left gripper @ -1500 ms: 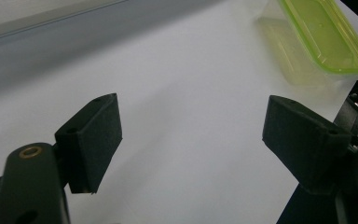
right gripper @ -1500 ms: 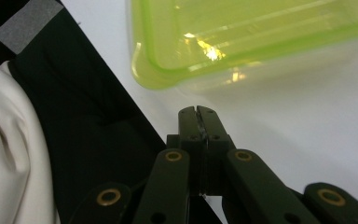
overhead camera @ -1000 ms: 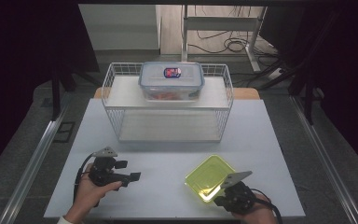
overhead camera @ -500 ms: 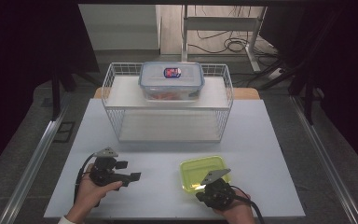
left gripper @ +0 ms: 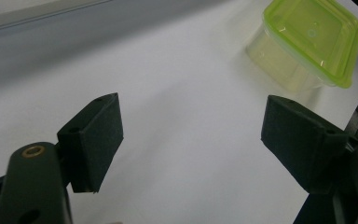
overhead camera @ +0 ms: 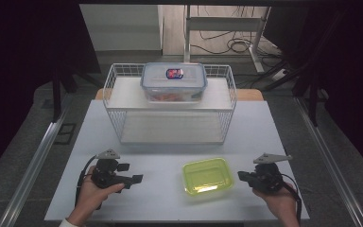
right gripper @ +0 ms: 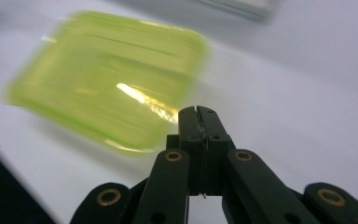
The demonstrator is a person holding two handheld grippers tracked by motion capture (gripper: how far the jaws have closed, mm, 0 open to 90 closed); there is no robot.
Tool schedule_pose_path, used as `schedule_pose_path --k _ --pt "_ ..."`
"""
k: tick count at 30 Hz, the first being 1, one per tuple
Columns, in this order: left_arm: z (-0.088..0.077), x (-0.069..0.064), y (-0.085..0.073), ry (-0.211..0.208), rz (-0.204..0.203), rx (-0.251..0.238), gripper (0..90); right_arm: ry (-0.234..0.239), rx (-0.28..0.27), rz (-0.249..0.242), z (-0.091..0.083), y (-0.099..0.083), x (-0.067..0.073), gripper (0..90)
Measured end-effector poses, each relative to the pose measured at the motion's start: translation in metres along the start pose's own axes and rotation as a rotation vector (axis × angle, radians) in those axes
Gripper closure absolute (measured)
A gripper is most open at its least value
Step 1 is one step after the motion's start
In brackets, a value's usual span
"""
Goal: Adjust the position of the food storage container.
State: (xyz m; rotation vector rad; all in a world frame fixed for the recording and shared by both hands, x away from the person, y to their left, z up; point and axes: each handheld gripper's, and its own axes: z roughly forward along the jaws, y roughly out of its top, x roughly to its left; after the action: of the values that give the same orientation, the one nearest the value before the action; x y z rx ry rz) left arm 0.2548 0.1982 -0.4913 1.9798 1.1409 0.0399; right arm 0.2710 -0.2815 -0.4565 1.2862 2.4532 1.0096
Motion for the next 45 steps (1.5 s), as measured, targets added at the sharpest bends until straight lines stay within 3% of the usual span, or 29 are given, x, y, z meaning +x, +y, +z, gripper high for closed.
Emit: schedule_pose_path --k 1,2,4,7,14,18,23,32,39,45 --pt "0.0 0.0 0.0 0.001 -0.001 0.001 20.5 0.0 0.0 0.0 0.0 0.0 0.0 89.0" --pt "0.002 0.0 0.0 -0.001 -0.003 0.006 20.6 -0.019 0.011 0.034 0.004 -0.007 -0.012 89.0" --pt "0.003 -0.001 0.0 -0.001 -0.004 0.008 20.5 -0.017 0.024 0.054 0.012 -0.012 -0.018 89.0" --pt "0.003 -0.001 0.0 -0.001 -0.002 0.009 20.5 -0.007 0.032 0.066 0.019 -0.014 -0.018 89.0" --pt "0.004 0.003 -0.002 -0.006 -0.013 0.012 20.6 -0.021 0.074 -0.016 0.036 -0.007 0.006 89.1" --pt "0.003 0.003 -0.002 -0.011 -0.016 0.007 20.7 -0.02 0.083 -0.037 0.04 -0.006 0.014 89.1" --pt "0.004 0.004 -0.001 -0.012 -0.023 0.01 20.7 0.02 0.09 -0.041 0.047 -0.002 0.023 89.1" --pt "0.005 0.007 -0.002 -0.011 -0.036 0.009 20.7 0.079 0.117 -0.109 0.074 0.016 0.053 89.1" --pt "0.006 0.007 -0.003 -0.027 -0.04 0.013 21.3 0.09 0.129 -0.127 0.086 0.021 0.062 89.1" --pt "0.005 0.008 -0.003 -0.021 -0.045 0.001 21.4 0.077 0.108 -0.124 0.084 0.023 0.061 89.1"
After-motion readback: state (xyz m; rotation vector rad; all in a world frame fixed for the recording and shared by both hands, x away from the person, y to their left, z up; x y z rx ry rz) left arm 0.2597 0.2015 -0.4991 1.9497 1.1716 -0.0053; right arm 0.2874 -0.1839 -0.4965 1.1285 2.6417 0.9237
